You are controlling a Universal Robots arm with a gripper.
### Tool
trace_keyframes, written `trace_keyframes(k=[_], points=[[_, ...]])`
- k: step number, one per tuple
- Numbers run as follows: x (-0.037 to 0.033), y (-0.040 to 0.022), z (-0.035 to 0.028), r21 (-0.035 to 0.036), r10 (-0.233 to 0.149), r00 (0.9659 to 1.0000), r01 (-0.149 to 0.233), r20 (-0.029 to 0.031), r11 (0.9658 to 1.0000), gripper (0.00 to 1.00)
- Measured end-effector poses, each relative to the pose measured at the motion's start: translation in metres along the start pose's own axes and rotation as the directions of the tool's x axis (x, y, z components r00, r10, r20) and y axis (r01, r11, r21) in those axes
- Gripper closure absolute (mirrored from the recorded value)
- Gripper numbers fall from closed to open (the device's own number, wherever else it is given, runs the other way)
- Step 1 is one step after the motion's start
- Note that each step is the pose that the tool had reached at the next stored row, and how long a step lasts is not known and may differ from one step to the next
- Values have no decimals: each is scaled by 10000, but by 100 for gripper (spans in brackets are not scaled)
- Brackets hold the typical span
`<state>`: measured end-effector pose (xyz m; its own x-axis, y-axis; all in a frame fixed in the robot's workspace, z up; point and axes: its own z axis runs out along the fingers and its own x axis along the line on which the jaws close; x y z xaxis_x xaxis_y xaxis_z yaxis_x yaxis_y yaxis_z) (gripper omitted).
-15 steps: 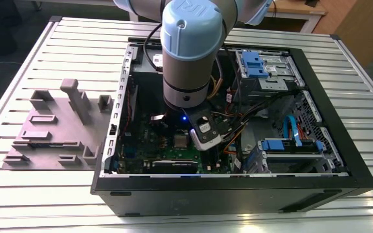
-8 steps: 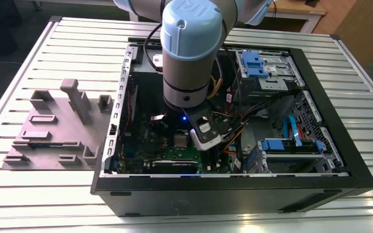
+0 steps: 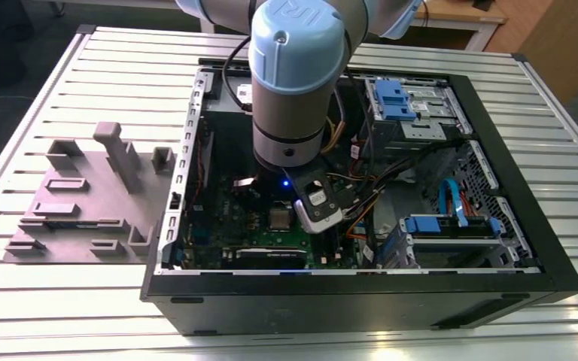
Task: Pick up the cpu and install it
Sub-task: 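Place the cpu into insertion slot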
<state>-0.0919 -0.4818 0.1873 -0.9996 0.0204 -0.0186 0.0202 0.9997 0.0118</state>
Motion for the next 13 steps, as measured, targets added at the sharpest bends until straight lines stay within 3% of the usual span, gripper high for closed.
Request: trace_keyframes(k=[8,9,13], points=[[-1,1,3,-6,-1,10000,1,4,10000,52],[-1,1,3,-5,0,10000,0,2,10000,46],[0,0,2,-1,1,10000,-1,0,10000,46]])
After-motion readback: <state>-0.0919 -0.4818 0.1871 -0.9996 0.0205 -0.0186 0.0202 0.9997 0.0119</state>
